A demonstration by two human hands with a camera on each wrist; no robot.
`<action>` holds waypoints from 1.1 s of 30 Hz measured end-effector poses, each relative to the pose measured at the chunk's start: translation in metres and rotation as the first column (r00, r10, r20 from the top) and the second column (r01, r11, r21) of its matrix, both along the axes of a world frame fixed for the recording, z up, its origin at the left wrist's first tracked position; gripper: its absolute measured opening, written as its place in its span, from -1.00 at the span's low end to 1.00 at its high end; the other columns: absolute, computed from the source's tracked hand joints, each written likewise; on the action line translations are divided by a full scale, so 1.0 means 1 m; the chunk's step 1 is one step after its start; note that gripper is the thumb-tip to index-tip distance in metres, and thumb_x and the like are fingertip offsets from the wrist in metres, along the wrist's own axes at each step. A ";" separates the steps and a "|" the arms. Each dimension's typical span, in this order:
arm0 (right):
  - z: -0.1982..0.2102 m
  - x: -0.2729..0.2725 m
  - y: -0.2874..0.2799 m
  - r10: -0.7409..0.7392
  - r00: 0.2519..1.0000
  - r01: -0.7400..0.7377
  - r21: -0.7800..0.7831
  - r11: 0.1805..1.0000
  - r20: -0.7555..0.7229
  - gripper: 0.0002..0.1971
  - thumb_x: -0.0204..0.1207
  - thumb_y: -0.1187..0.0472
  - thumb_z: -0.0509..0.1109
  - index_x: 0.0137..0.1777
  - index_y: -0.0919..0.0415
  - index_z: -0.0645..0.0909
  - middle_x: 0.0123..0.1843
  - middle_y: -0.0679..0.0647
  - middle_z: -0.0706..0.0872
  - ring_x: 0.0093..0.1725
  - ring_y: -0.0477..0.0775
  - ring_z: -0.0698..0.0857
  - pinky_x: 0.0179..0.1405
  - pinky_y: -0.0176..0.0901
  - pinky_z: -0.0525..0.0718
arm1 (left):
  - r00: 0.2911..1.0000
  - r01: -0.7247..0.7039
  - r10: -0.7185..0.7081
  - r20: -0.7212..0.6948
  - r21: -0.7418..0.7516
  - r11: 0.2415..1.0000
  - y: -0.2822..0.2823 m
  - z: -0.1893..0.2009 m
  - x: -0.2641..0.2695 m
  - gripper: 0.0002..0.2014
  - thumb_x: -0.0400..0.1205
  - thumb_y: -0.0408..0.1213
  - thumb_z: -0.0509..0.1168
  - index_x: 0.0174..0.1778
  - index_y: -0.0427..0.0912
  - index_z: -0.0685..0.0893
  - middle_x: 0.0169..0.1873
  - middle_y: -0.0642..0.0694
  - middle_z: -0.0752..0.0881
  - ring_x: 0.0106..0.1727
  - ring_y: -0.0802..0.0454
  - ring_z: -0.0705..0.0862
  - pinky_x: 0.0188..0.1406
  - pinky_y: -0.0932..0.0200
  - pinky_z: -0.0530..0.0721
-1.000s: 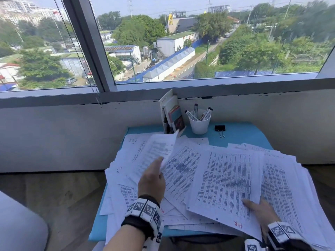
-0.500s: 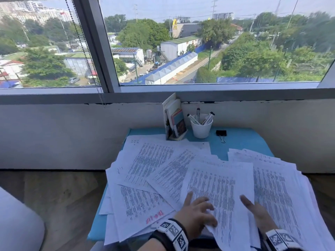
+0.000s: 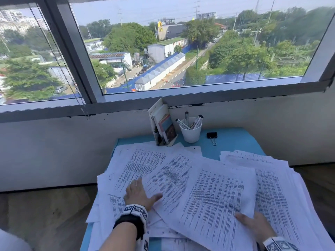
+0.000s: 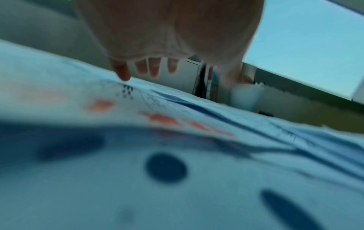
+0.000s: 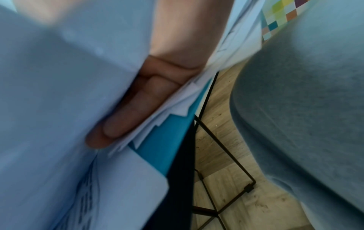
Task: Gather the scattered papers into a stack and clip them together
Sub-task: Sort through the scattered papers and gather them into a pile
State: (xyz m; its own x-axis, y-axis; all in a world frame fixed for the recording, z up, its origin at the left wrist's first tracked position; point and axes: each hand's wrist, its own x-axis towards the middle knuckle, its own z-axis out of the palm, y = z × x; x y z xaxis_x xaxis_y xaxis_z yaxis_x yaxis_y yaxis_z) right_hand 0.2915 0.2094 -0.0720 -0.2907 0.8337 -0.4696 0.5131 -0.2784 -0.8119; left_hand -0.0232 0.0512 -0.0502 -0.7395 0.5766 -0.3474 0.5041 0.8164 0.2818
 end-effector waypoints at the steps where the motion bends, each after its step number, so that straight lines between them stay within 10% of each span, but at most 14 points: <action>1: 0.001 -0.001 -0.001 0.011 1.000 -0.011 0.005 1.000 -0.002 -0.84 0.44 0.24 0.50 -0.19 0.30 0.58 -0.27 0.16 0.72 -0.19 0.19 0.69 -0.15 -0.02 0.61 | 0.998 0.046 -0.048 -0.031 -0.083 0.996 0.003 0.001 -0.001 0.16 0.36 0.49 0.20 0.65 -0.15 -0.15 0.65 -0.18 -0.03 0.65 -0.19 0.01 0.60 -0.14 0.14; 8: 0.000 0.000 0.000 0.046 0.999 -0.047 0.035 0.998 0.029 -0.79 0.41 0.18 0.53 -0.16 0.24 0.54 -0.16 0.26 0.70 -0.14 0.24 0.69 -0.06 0.00 0.60 | 1.000 0.027 -0.028 0.002 -0.217 0.976 0.021 0.002 -0.005 0.32 0.22 0.36 0.46 0.65 -0.09 -0.26 0.65 -0.18 -0.13 0.64 -0.24 -0.03 0.55 -0.25 0.19; 18: -0.013 0.001 0.004 0.018 0.999 -0.019 0.033 0.999 0.040 -0.86 0.43 0.21 0.50 -0.25 0.25 0.63 -0.22 0.21 0.77 -0.16 0.23 0.75 -0.09 0.03 0.65 | 0.998 0.059 -0.063 -0.001 -0.336 0.940 0.006 0.001 0.007 0.26 0.23 0.51 0.30 0.64 0.04 -0.30 0.66 -0.07 -0.09 0.63 -0.23 -0.02 0.44 -0.35 0.26; 33: -0.001 0.002 -0.001 0.060 0.998 -0.062 0.077 0.995 0.024 -0.67 0.20 -0.09 0.42 -0.26 0.18 0.63 -0.31 0.02 0.73 -0.29 0.00 0.69 -0.44 -0.25 0.43 | 0.999 0.043 -0.037 0.030 -0.211 0.977 0.043 0.006 -0.007 0.29 0.17 0.27 0.56 0.64 -0.15 -0.07 0.59 -0.19 0.23 0.60 -0.22 0.23 0.55 -0.17 0.28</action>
State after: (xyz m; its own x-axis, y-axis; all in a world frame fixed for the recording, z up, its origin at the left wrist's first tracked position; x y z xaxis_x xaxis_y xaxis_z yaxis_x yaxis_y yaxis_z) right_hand 0.2935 0.2083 -0.0733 -0.3329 0.8486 -0.4111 0.5447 -0.1828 -0.8185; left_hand -0.0301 0.0941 -0.0445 -0.7065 0.5169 -0.4833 0.5322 0.8383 0.1186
